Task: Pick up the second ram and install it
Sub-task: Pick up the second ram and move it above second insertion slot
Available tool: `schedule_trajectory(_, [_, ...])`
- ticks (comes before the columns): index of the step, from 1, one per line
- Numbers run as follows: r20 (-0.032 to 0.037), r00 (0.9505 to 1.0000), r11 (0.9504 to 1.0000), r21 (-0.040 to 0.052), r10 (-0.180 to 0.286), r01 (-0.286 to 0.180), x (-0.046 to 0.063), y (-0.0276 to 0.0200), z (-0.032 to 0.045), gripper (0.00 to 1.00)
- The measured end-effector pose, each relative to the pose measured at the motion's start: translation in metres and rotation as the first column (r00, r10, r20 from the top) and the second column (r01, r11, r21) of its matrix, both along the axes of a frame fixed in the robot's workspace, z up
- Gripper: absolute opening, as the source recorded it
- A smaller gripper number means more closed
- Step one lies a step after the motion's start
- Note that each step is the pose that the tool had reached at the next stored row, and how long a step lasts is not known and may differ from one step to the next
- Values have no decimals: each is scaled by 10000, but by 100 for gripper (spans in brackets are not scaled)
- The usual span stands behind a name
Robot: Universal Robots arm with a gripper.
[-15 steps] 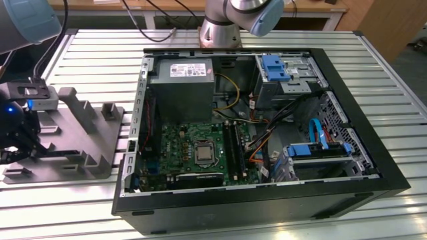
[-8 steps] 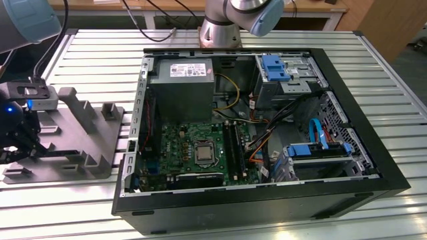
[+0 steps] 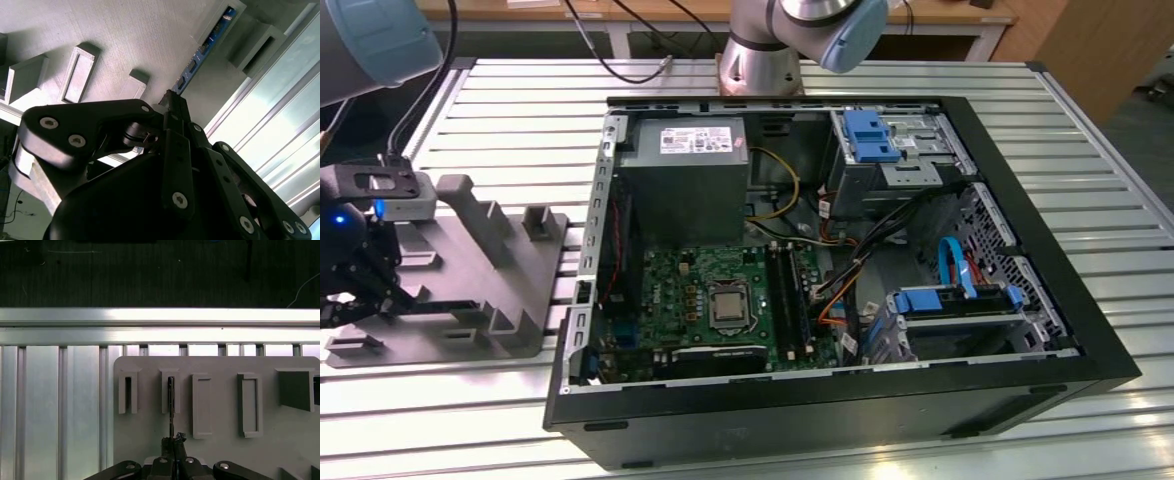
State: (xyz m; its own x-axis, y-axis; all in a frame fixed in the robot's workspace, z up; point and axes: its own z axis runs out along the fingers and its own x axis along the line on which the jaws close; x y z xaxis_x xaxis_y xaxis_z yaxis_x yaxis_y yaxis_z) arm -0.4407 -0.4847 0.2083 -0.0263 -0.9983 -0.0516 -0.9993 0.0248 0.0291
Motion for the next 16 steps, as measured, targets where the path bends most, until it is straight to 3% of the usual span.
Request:
schedule_trajectory(7, [0, 10000, 10000, 1, -2, 2, 0, 0, 2, 11])
schedule_trajectory(16, [0, 10000, 10000, 1, -2, 2, 0, 0, 195, 11])
